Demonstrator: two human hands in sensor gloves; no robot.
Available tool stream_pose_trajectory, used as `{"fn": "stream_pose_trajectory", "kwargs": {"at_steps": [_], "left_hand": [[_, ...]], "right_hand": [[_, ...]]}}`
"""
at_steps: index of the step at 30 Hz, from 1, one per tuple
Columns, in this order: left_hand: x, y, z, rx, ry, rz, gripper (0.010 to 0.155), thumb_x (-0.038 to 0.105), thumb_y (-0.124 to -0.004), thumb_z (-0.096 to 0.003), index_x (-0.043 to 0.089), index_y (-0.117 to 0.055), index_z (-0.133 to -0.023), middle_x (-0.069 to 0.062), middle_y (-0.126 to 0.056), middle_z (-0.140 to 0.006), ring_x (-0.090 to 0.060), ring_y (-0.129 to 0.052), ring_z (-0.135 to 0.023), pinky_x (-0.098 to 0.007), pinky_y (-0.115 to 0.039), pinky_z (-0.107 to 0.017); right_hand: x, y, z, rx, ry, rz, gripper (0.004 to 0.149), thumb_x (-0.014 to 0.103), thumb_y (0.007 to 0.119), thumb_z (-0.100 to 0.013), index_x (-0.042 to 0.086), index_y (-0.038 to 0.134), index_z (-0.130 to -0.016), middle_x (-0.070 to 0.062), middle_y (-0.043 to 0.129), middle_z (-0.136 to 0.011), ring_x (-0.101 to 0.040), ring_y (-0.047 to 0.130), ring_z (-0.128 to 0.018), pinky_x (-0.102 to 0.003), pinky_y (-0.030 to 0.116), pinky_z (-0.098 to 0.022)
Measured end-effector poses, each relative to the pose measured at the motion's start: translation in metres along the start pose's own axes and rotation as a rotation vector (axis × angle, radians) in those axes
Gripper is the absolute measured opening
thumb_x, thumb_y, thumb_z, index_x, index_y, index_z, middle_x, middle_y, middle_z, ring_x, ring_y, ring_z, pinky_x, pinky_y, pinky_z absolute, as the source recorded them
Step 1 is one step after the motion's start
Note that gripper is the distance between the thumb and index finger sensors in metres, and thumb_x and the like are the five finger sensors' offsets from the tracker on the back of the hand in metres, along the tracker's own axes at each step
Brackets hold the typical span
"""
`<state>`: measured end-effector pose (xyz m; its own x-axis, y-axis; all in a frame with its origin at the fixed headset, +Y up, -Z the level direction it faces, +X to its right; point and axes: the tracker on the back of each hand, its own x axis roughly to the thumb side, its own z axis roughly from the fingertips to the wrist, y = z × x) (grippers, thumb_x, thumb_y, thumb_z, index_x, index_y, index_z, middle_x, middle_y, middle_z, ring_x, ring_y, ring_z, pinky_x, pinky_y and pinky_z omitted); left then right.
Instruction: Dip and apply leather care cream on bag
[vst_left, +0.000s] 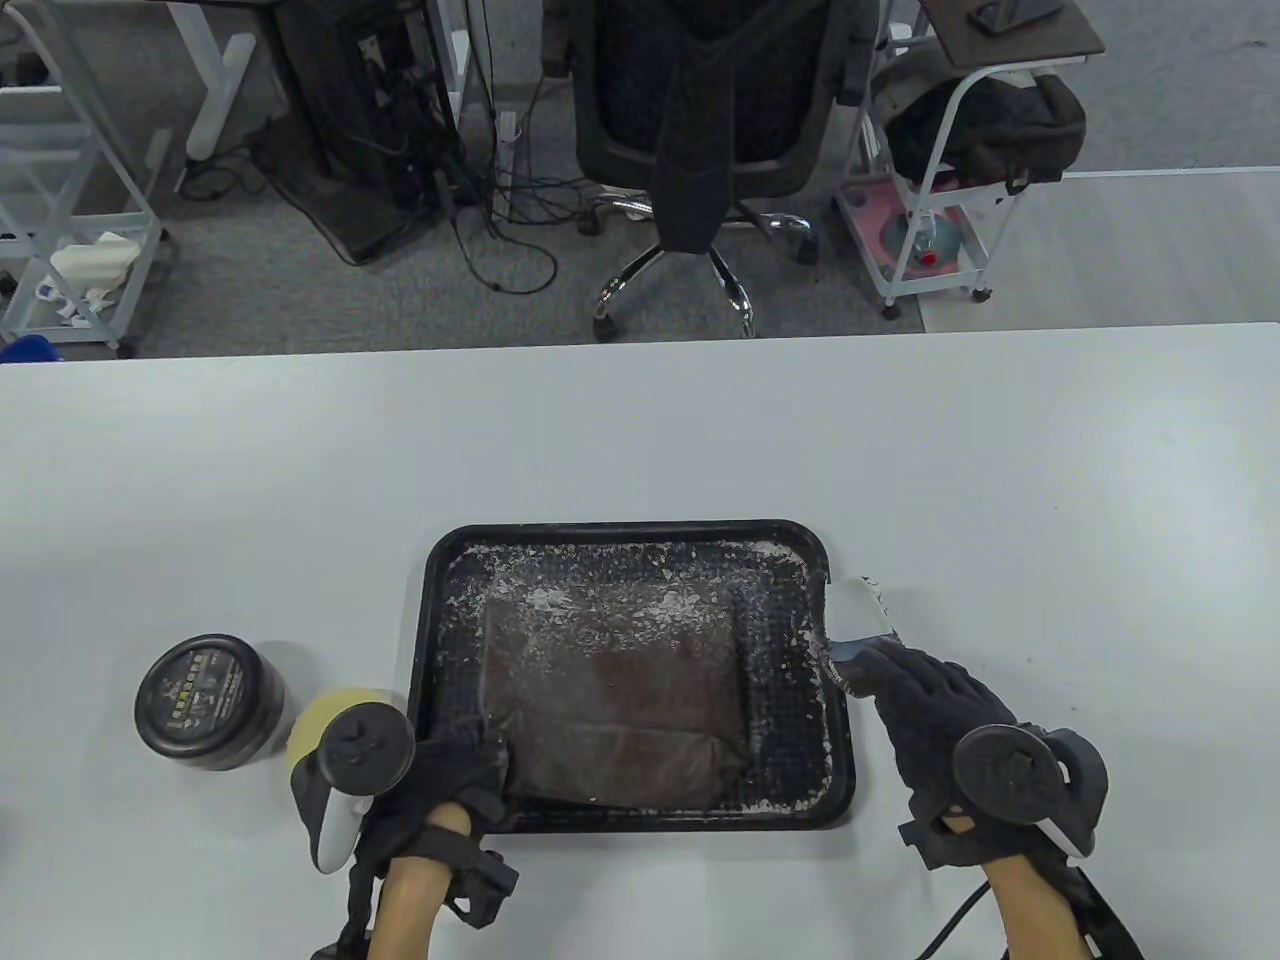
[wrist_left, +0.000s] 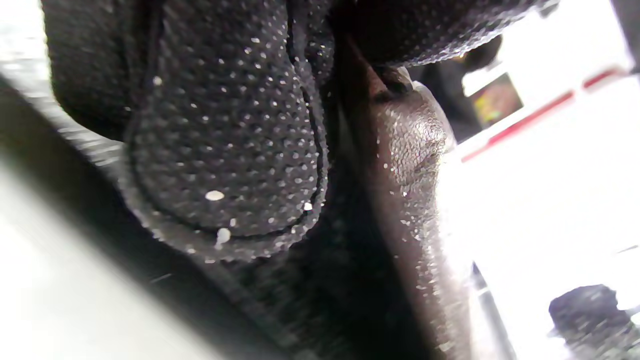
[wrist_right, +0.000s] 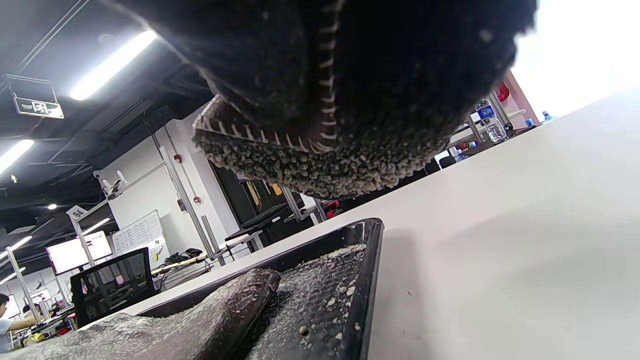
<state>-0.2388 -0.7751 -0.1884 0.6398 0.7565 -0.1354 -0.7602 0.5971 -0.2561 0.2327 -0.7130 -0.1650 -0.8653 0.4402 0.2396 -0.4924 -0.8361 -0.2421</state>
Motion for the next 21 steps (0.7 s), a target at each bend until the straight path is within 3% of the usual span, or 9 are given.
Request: {"fn": "stream_pose_trajectory", "kwargs": {"at_steps": [8, 21], "left_hand": [[0.017, -0.016, -0.004, 0.017, 0.011, -0.349, 0.051, 0.029, -0.076, -0.0499, -0.007, -0.084, -0.086, -0.022, -0.104, -0.05, -0.016, -0.107, -0.017, -0.044, -0.091, -0.036], [0.043, -0.044, -0.004, 0.055, -0.008, -0.718, 0.05, 0.03, -0.079, -0.0491, -0.004, -0.087, -0.085, -0.017, -0.104, -0.048, -0.013, -0.103, -0.015, -0.044, -0.091, -0.036]], "right_hand": [[0.002, 0.003, 0.0, 0.014, -0.006, 0.021, 0.041, 0.021, 0.09, -0.051, 0.027, 0.087, -0.092, -0.009, 0.091, -0.097, -0.038, 0.095, -0.087, -0.057, 0.072, -0.065], [0.004, 0.004, -0.001, 0.034, -0.011, 0.032, 0.041, 0.021, 0.09, -0.051, 0.027, 0.087, -0.092, -0.009, 0.091, -0.097, -0.038, 0.095, -0.087, -0.057, 0.072, -0.065]]}}
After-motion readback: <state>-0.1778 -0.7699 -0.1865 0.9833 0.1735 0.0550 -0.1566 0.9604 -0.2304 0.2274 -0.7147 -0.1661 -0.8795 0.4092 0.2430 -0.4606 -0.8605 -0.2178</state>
